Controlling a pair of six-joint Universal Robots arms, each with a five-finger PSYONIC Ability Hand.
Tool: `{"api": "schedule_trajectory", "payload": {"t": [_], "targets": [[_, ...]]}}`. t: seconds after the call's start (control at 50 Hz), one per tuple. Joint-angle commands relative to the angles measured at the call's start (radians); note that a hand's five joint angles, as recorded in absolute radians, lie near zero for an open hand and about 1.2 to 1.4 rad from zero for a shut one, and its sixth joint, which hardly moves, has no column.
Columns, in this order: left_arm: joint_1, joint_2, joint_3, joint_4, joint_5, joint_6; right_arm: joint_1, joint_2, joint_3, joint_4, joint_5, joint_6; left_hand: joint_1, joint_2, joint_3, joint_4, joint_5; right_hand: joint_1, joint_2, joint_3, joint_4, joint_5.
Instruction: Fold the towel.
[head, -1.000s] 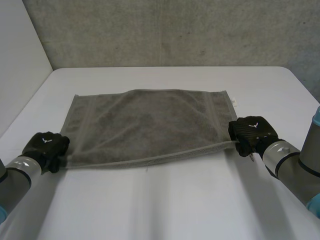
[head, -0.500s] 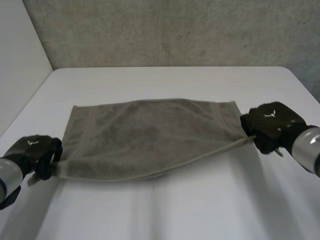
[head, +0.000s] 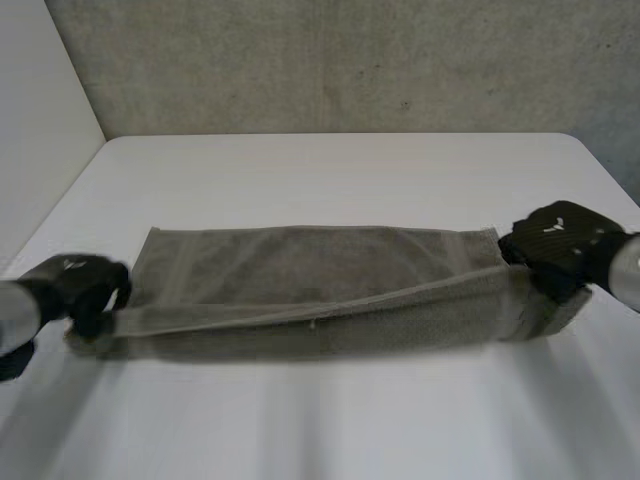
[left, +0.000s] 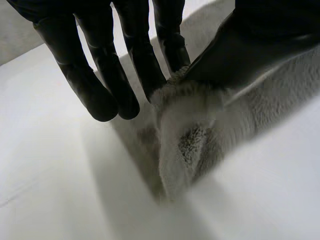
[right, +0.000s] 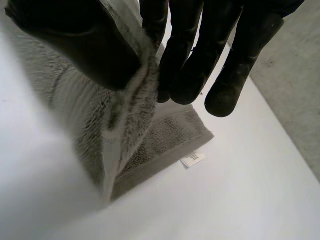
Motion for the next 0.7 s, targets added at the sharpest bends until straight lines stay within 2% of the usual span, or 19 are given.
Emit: {"api": "schedule_trajectory", "payload": {"t": [0.02,0.12,0.28,0.36,0.48,0.5,0.52,0.54,0.56,0.58,0.6,0.62,0.64,0.7], "targets": [[-0.111,-0.311,0.367,-0.01,-0.098,-0.179,0.112,0.281,-0.282,-0.023,0.117,0.106,-0.02,-0.106,-0.132,-0.115,-0.27,0.059,0.07,0.066,0.057,0.038],[-0.173,-0.531,0.702,-0.025,-0.142,-0.254,0.126,0.423,-0.463,-0.034,0.145,0.173,-0.02,-0.106,-0.132,-0.115,-0.27,0.059,0.07,0.066,0.057,0.038],[-0.193,-0.722,1.022,-0.067,-0.191,-0.284,0.159,0.607,-0.721,-0.04,0.222,0.209,-0.02,-0.106,-0.132,-0.115,-0.27,0.059,0.07,0.066,0.057,0.038],[-0.199,-0.774,1.083,-0.067,-0.19,-0.279,0.165,0.702,-0.841,-0.038,0.254,0.21,-0.02,-0.106,-0.132,-0.115,-0.27,0.059,0.07,0.066,0.057,0.038],[-0.22,-0.819,1.102,-0.057,-0.18,-0.275,0.173,0.768,-0.918,-0.04,0.256,0.209,-0.02,-0.106,-0.132,-0.115,-0.27,0.059,0.07,0.066,0.057,0.038],[-0.22,-0.819,1.102,-0.057,-0.18,-0.275,0.179,0.785,-0.936,-0.041,0.257,0.209,-0.02,-0.106,-0.132,-0.115,-0.27,-0.419,-0.408,-0.413,-0.421,-0.441],[-0.229,-0.825,1.102,-0.048,-0.18,-0.278,0.182,0.797,-0.953,-0.043,0.263,0.21,-0.02,-0.106,-0.132,-0.115,-0.27,-1.136,-1.125,-1.13,-1.138,-1.157],[-0.234,-0.826,1.099,-0.036,-0.182,-0.279,0.182,0.797,-0.953,-0.043,0.263,0.21,-0.446,-0.533,-0.559,-0.542,-0.697,-1.143,-1.132,-1.137,-1.145,-1.165],[-0.234,-0.826,1.099,-0.036,-0.182,-0.279,0.182,0.808,-0.97,-0.041,0.273,0.21,-0.451,-0.538,-0.564,-0.546,-0.701,-1.162,-1.151,-1.156,-1.164,-1.184],[-0.239,-0.822,1.094,-0.028,-0.182,-0.281,0.184,0.813,-0.982,-0.04,0.285,0.212,-0.823,-0.91,-0.936,-0.918,-1.073,-1.162,-1.151,-1.156,-1.164,-1.184],[-0.246,-0.817,1.09,-0.024,-0.182,-0.282,0.184,0.813,-0.982,-0.04,0.285,0.212,-1.05,-1.137,-1.163,-1.146,-1.301,-1.162,-1.151,-1.156,-1.164,-1.184],[-0.246,-0.817,1.09,-0.024,-0.182,-0.282,0.185,0.808,-0.991,-0.04,0.291,0.216,-1.053,-1.139,-1.165,-1.148,-1.303,-1.162,-1.151,-1.156,-1.164,-1.184],[-0.252,-0.81,1.085,-0.019,-0.182,-0.287,0.185,0.808,-0.991,-0.04,0.291,0.216,-1.241,-1.328,-1.354,-1.337,-1.492,-1.162,-1.151,-1.156,-1.164,-1.184],[-0.266,-0.778,1.079,-0.019,-0.182,-0.288,0.188,0.777,-0.993,-0.046,0.291,0.239,-1.238,-1.324,-1.35,-1.333,-1.488,-1.162,-1.151,-1.156,-1.164,-1.184]]}}
